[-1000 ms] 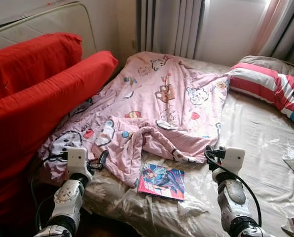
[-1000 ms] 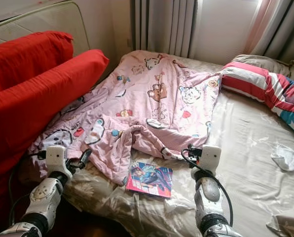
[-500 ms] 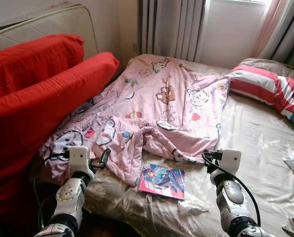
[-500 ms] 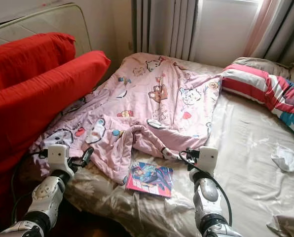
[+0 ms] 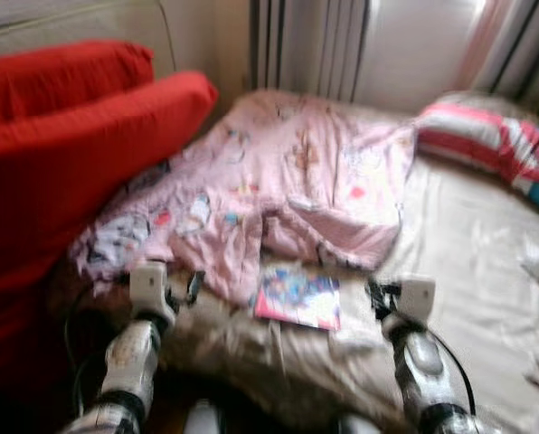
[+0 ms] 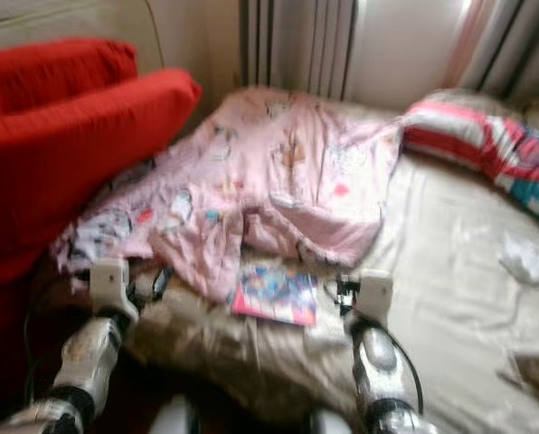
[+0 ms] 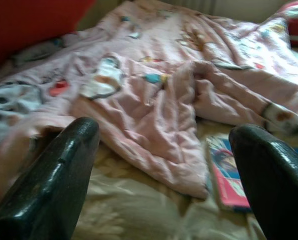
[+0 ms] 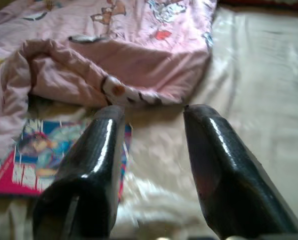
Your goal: Clean up the room
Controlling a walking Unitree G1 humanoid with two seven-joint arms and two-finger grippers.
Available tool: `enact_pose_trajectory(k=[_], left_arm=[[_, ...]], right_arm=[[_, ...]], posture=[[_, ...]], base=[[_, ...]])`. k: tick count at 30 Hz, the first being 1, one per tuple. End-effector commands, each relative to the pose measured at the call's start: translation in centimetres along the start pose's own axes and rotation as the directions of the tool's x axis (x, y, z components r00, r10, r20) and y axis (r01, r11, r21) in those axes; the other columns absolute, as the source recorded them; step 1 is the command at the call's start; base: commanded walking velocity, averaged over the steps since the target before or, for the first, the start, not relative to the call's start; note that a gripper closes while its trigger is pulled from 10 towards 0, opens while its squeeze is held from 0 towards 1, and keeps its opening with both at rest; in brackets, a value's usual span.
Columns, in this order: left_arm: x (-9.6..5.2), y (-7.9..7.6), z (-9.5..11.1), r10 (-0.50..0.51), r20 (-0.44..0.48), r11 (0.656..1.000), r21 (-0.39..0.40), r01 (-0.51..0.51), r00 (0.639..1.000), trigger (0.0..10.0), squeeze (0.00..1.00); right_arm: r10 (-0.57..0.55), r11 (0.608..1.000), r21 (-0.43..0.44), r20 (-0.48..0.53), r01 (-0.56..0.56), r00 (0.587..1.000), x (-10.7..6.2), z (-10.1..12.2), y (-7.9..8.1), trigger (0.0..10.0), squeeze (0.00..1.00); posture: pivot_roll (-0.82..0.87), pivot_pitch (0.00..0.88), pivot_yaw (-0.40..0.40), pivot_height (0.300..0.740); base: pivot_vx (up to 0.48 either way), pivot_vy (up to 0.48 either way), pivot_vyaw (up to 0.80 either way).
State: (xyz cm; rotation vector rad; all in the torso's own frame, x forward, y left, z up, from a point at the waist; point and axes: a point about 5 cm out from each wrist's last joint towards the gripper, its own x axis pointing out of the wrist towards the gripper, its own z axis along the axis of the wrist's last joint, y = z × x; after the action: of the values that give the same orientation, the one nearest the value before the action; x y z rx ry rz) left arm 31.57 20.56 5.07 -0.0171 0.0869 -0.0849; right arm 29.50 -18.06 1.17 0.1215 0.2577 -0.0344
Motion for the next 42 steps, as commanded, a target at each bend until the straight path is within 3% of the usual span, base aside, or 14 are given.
enact_pose_trajectory(k=[1,16,22,29,37,42], left_arm=[[0.0,0.0,-0.2,0.008,-0.015,1.000,-0.029,-0.008,1.000,10.0,0.00],[0.5,-1.2,-0.1,-0.047,-0.018,0.997,-0.057,0.046,0.999,10.0,0.00],[0.2,-1.6,-0.4,-0.052,-0.012,0.996,-0.069,0.051,0.999,10.0,0.00],[0.4,-1.1,0.1,-0.044,-0.003,0.997,-0.062,0.044,0.999,10.0,0.00],[-0.2,-0.9,-0.1,-0.028,0.022,0.997,-0.066,0.030,0.999,10.0,0.00],[-0.4,-1.6,0.0,-0.040,0.048,0.996,-0.073,0.043,0.998,10.0,0.00]], right_arm=[[0.019,1.000,-0.006,-0.012,-0.019,1.000,0.4,0.3,0.3,10.0,0.00],[0.072,0.997,-0.007,-0.071,-0.073,0.995,0.3,-0.4,1.0,10.0,0.00],[0.099,0.994,-0.044,-0.099,-0.103,0.990,0.5,-0.5,1.6,10.0,0.00],[0.099,0.994,-0.044,-0.030,-0.100,0.995,1.9,2.1,1.9,10.0,0.00],[0.135,0.989,-0.060,-0.011,-0.136,0.991,1.7,2.0,3.1,10.0,0.00],[0.144,0.988,-0.059,-0.009,-0.144,0.990,1.4,1.6,3.2,10.0,0.00]], posture=[[0.10,0.000,-0.027,0.620],[0.09,0.000,-0.020,0.620],[0.08,0.064,-0.006,0.620],[0.08,0.106,-0.012,0.620],[0.08,0.153,-0.034,0.620],[0.08,0.187,-0.052,0.620]], base=[[0.000,0.000,0.00],[0.000,0.000,0.00],[0.000,0.000,0.00],[0.000,0.000,0.00],[0.000,0.000,0.00],[0.000,0.000,0.00]])
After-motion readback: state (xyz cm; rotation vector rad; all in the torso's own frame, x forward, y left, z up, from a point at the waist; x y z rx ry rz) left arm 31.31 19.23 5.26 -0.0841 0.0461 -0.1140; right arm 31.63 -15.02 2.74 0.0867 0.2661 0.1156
